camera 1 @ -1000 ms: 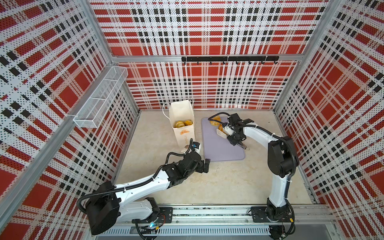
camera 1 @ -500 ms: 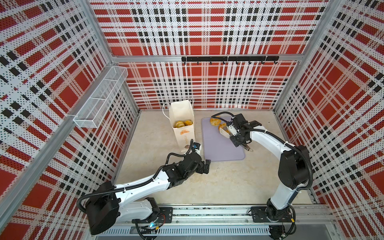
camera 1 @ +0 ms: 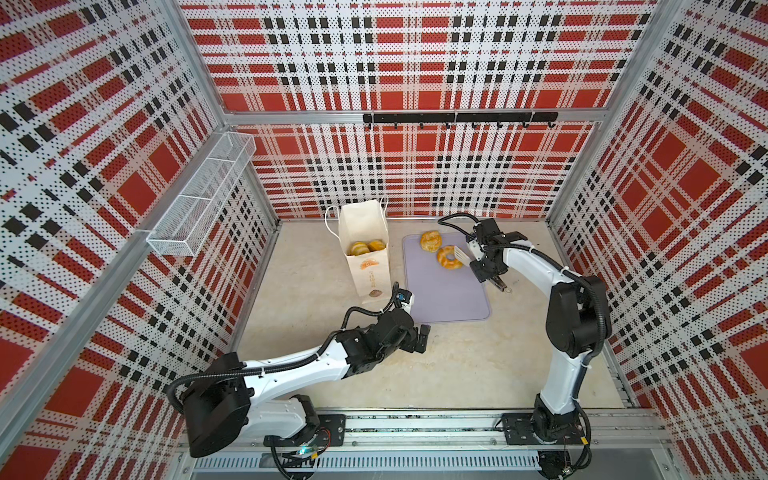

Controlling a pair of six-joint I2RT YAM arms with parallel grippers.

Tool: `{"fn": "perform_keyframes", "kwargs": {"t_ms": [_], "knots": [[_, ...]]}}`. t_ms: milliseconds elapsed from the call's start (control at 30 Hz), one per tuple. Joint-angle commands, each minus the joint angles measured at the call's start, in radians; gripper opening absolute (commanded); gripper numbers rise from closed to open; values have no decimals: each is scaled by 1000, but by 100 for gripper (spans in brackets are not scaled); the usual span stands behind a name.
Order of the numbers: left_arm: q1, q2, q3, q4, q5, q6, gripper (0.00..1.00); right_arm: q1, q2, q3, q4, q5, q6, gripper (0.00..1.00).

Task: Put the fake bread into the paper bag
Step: 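Close the tongs on the ring bread with the right gripper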

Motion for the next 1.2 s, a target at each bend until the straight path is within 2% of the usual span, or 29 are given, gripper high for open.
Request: {"fn": "perform_keyframes", "kwargs": {"t_ms": [0,233,400,633,900,1000,1167], "knots": [[-11,16,33,23,-7,-1,100,2,45,89,-13,-12,-15,50],[-14,23,32,25,-6,-3,100,-1,145,218,-89,-11,-40,48],[-14,21,28,26,-9,-1,100,-1,163,238,-105,-12,-64,48],[-14,30,32,25,-6,1,99,-3,237,346,-199,2,-103,47],[-14,30,32,27,-13,0,99,0,289,403,-249,58,-124,48],[-14,37,40,25,-9,1,100,15,287,396,-271,57,-126,45],[-14,44,46,25,-4,4,99,52,213,307,-252,49,-89,46]]}}
